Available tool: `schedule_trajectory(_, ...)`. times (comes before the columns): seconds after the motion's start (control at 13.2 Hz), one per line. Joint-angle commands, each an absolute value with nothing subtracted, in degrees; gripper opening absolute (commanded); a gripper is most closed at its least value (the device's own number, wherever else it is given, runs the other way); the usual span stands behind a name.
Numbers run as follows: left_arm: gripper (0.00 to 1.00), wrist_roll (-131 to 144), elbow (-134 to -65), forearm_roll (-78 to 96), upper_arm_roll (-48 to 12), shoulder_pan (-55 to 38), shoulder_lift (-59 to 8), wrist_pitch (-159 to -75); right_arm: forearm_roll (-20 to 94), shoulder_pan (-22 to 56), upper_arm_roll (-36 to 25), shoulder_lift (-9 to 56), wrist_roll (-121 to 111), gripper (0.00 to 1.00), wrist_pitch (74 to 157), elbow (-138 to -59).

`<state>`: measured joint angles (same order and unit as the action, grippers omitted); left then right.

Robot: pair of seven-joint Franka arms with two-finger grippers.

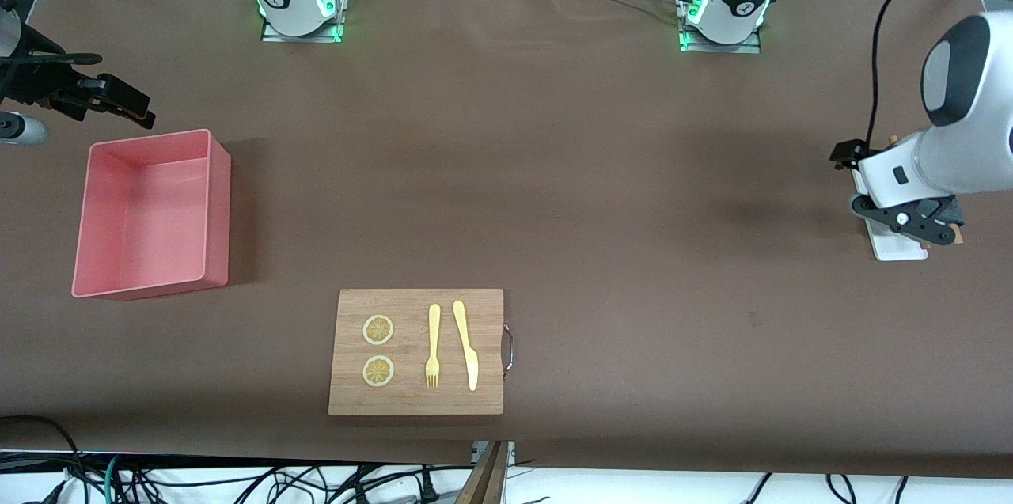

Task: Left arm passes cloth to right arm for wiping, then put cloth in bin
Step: 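Lower the left gripper onto the grey cloth on the white tray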

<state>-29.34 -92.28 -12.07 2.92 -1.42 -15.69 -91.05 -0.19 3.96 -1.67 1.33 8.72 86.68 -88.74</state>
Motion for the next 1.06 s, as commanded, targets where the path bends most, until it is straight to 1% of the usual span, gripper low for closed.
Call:
schedule_trajectory(0.0,1.00,-43.98,-92.81,-14.67,2.72,2.71,-19.49,-97.44,0.62,3.78,-1.76,0.09,8.26,1.00,86.57,-89.91)
schedule_trajectory(0.08,1.00,-48.12,-93.94,-16.16,2.72,3.86,-20.90,-100.95,0.62,3.78,-1.76,0.00,8.26,1.00,86.57,-89.91)
schedule_trajectory(0.23,1.00,-54.03,-98.59,-18.97,2.72,5.35,-21.09,-108.95,0.62,3.78,-1.76,0.00,8.26,1.00,86.57,-89.91)
schedule_trajectory(0.53,1.00,-62.29,-103.96,-20.48,2.72,10.62,-22.41,-119.42,0.62,3.78,-1.76,0.00,8.26,1.00,86.57,-89.91)
schedule_trajectory(0.68,1.00,-65.64,-104.85,-20.48,2.72,12.56,-23.72,-122.86,0.62,3.78,-1.76,0.09,8.26,1.00,86.57,-89.91)
schedule_trajectory(0.99,1.00,-66.44,-108.89,-20.48,2.55,14.50,-24.26,-126.03,0.62,3.78,-1.76,0.09,8.26,1.00,86.57,-89.91)
